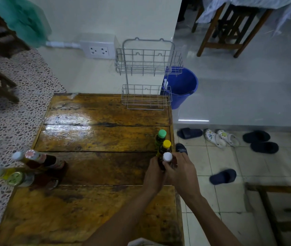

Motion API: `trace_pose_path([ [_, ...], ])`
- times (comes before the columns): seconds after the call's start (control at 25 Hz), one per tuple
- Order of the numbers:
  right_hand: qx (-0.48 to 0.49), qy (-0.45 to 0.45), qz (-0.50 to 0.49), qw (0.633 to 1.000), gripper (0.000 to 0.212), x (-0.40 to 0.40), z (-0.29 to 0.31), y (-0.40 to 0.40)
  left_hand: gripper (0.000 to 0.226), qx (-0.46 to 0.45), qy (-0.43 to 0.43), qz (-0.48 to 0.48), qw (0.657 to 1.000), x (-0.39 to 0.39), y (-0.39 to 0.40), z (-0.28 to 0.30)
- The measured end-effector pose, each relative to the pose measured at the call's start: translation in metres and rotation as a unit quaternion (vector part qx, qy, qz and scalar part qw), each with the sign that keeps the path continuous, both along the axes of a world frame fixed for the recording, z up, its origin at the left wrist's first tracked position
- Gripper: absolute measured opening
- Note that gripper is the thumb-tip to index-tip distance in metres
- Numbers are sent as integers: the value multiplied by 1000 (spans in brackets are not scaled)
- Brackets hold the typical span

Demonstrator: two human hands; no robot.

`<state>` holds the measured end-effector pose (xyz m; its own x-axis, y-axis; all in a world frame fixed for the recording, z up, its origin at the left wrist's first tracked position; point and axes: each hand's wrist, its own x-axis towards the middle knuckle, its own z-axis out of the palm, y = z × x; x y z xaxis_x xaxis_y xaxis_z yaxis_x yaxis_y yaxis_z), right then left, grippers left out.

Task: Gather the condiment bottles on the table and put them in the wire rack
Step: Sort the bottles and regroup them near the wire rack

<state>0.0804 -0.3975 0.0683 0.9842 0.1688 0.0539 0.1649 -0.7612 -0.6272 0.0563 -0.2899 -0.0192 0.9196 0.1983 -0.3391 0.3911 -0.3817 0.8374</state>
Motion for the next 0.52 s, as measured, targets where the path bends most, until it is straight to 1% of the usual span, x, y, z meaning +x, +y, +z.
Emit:
trace_pose_path([
  [0.16, 15, 12, 12, 1000, 37, -4, 7, 1, 78, -1, 0, -3, 1000, 1, 4, 5],
  [0.24, -7, -1, 8, 1000, 41, -7, 17, 1, 72, 0, -3, -18, 1000, 0, 11, 7],
  [0.32, -41, -27, 14, 999, 43, -11, 27, 2, 60, 7, -10, -31, 999, -3, 21, 7],
  [0.36, -48, -36, 19, 998, 45, -13, 32, 6, 58, 9, -15, -31, 999, -7, 28, 4],
  [0.52, -70, -89, 75, 991, 50, -22, 51, 48, 78, 35, -11, -12, 999, -39, 73, -5],
])
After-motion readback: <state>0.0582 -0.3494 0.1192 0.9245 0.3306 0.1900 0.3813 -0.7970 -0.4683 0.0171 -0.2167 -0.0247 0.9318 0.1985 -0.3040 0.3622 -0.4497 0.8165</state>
